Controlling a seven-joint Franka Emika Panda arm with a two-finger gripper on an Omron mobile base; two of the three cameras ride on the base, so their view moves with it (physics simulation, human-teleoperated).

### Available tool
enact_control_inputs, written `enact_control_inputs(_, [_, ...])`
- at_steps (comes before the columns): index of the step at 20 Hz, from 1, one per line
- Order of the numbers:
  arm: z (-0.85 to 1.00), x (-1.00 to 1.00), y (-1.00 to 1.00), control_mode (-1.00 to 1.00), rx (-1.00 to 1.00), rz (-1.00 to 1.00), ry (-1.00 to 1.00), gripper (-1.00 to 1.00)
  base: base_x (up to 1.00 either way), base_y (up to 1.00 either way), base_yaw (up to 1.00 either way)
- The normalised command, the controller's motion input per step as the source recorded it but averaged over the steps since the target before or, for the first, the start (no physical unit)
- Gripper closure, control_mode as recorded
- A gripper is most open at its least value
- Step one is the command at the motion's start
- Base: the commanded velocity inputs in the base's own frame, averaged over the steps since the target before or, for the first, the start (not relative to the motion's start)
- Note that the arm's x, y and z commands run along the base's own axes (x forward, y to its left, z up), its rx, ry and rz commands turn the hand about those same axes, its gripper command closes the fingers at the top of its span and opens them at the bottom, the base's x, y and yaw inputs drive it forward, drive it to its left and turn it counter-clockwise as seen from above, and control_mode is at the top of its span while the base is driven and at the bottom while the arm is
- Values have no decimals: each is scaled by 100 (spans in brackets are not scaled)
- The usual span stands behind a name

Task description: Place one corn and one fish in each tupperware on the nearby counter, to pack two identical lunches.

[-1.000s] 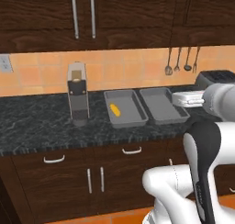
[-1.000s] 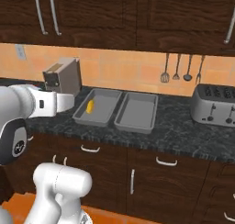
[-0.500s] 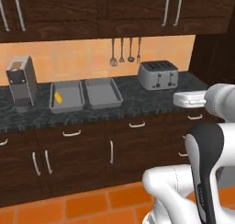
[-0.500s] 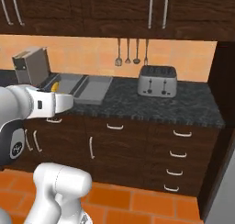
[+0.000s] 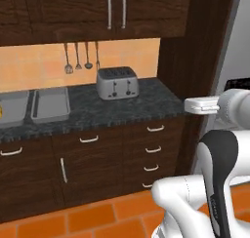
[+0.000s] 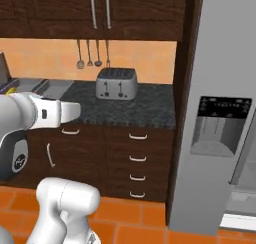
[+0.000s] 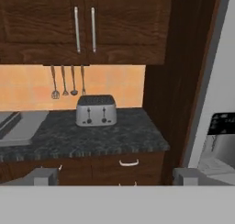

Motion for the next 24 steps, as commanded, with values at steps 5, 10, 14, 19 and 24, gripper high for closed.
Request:
enact_control_inputs(5, [0, 0, 0, 100, 0, 0, 0, -100, 0, -100, -2])
enact_control_inputs(10, [0, 0, 0, 100, 0, 0, 0, -100, 0, -100, 0])
enact_control_inputs(14, [0, 0, 0, 100, 0, 0, 0, -100, 23, -92, 0])
enact_control_inputs(19, [0, 0, 0, 100, 0, 0, 0, -100, 72, -59, 9])
enact_control_inputs(24, [0, 0, 0, 100, 0, 0, 0, -100, 22, -73, 7])
